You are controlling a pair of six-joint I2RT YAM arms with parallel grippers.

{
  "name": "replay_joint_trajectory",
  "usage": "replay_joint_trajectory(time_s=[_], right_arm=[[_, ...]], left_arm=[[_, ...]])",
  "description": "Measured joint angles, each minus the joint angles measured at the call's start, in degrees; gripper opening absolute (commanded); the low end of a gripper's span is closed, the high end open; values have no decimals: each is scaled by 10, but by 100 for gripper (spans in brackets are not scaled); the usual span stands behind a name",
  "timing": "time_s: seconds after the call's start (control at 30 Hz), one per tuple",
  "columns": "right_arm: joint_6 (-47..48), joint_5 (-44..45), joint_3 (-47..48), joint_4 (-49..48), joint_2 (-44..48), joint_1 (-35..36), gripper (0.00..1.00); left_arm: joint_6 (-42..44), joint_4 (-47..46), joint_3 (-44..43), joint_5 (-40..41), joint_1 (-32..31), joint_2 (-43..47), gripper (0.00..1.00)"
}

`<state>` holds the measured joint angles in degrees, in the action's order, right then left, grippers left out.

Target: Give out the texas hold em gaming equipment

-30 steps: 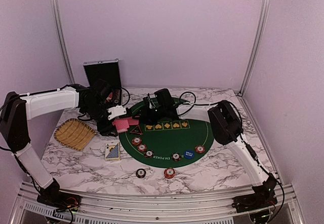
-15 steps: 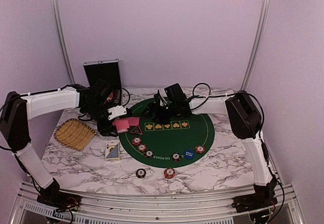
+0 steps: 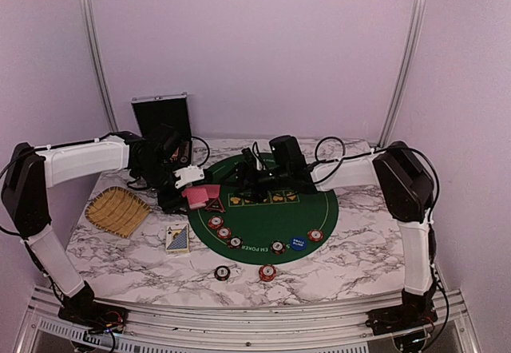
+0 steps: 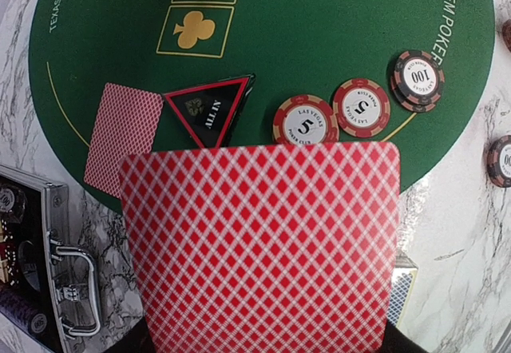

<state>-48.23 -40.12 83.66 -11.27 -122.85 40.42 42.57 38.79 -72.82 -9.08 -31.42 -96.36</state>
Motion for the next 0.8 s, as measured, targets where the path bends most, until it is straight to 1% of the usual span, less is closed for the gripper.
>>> replay_joint_trajectory(time_s=[0.27, 0.43, 0.8], right_arm=[[-44, -41, -9, -70, 0, 19, 93], [-69, -51, -10, -94, -2, 21, 93], [-108, -78, -9, -146, -28, 25, 93]], left_arm=[[-4, -2, -34, 0, -16, -23, 3], [-8, -5, -54, -4, -21, -30, 3], [-13, -7, -57, -5, -25, -30, 2]])
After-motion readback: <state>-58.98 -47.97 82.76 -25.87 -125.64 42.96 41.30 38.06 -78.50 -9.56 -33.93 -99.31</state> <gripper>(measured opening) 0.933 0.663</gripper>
